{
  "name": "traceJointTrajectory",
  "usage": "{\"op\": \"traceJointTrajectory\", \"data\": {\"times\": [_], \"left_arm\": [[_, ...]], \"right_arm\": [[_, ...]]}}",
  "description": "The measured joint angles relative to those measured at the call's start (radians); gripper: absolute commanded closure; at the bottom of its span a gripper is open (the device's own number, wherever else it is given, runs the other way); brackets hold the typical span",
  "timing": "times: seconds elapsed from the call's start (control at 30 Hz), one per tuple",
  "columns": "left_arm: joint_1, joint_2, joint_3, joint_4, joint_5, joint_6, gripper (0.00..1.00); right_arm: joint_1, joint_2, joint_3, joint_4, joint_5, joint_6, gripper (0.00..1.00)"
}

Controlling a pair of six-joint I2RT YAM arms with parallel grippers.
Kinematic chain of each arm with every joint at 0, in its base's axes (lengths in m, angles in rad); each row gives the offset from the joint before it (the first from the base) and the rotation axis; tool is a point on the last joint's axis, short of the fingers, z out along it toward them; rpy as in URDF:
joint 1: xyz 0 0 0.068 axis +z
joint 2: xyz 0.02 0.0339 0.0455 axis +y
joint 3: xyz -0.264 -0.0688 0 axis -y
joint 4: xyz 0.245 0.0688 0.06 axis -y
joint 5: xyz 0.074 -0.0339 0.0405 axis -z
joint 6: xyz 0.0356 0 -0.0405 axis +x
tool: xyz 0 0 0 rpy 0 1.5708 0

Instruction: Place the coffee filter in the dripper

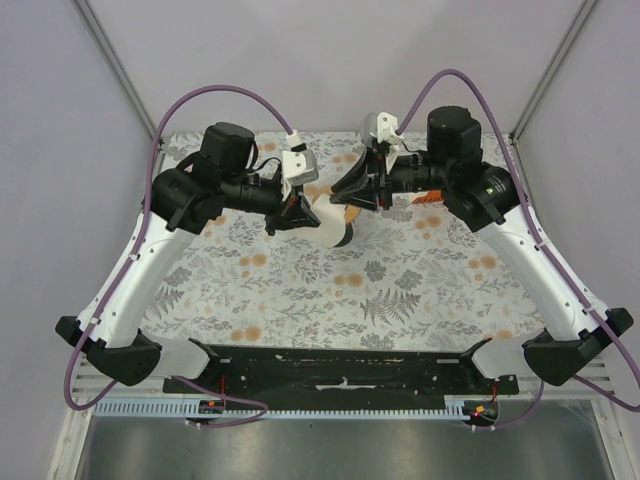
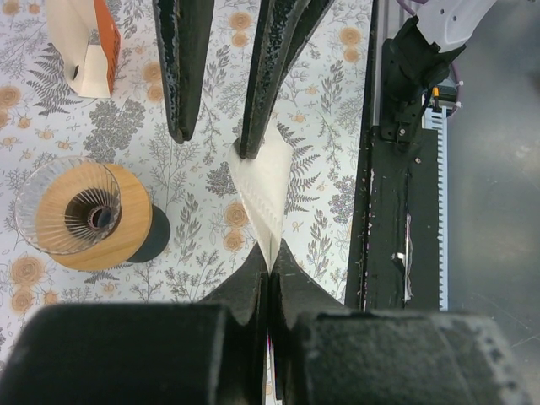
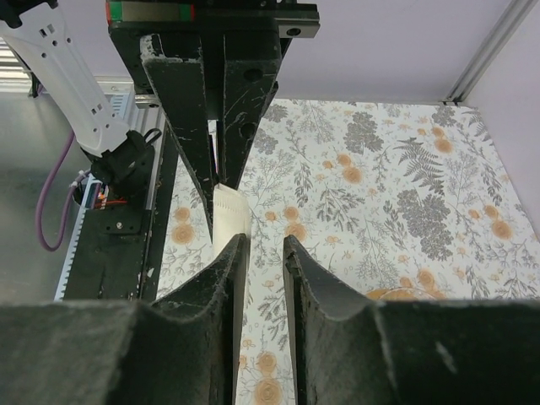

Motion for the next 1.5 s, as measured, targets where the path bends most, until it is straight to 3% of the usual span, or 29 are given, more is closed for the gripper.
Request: {"op": "traceJointTrajectory", "data": {"times": [0.37,0.97,1.3,1.5], "left_arm": [[-0.002,0.000,0.000,-0.007,-0.006,0.014,0.98],[-0.008,0.001,0.016,-0.020,-0.029,0.033,0.98],[-0.012,0.009,0.018,-0.019,-0.028,0.037,0.98],[-0.013,0.031,0.018,0.003,-0.048,0.035,0.98]], "right_arm": [[0.008,0.006,0.000,-0.044,-0.004,-0.032,0.60],[0.012,0.013,-0.038,-0.126,-0.047,-0.111,0.58],[0.012,0.016,-0.084,-0.068,-0.091,-0.070,0.76],[0.012,0.047,-0.131,0.011,-0.098,0.005,0.93]]}}
